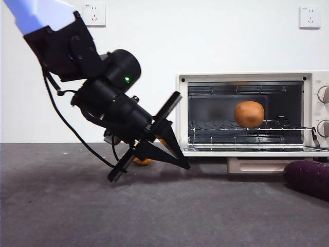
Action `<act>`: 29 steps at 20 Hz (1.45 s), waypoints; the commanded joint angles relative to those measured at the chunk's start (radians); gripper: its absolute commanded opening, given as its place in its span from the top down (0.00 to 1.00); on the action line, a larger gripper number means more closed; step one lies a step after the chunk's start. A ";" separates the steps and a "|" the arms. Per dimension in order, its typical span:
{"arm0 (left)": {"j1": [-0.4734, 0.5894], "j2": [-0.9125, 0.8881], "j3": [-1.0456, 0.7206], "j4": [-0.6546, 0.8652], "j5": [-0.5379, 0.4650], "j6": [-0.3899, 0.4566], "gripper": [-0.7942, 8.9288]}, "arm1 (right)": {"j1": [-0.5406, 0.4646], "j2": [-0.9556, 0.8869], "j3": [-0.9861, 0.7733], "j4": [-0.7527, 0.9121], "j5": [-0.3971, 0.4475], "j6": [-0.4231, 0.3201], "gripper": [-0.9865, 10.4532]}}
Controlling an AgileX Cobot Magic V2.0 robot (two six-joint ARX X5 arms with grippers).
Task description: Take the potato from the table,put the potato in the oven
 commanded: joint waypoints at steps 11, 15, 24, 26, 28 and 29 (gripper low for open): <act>-0.018 0.004 0.132 -0.011 0.042 0.002 0.93 | 0.000 -0.004 0.002 -0.018 -0.008 0.007 0.92; -0.015 0.003 0.167 -0.012 0.042 0.002 0.93 | 0.000 -0.004 0.002 -0.018 -0.010 0.006 0.92; 0.038 0.003 0.331 -0.022 0.042 0.002 0.93 | 0.000 -0.004 0.002 -0.021 -0.008 0.006 0.92; 0.053 0.003 0.368 -0.022 0.050 0.003 0.93 | 0.000 -0.003 0.002 -0.034 -0.008 0.006 0.92; 0.072 0.003 0.395 -0.023 0.069 0.010 0.93 | 0.000 -0.003 0.002 -0.051 -0.008 0.006 0.92; 0.078 0.003 0.405 -0.031 0.069 0.014 0.93 | 0.000 -0.003 0.002 -0.058 -0.008 0.006 0.92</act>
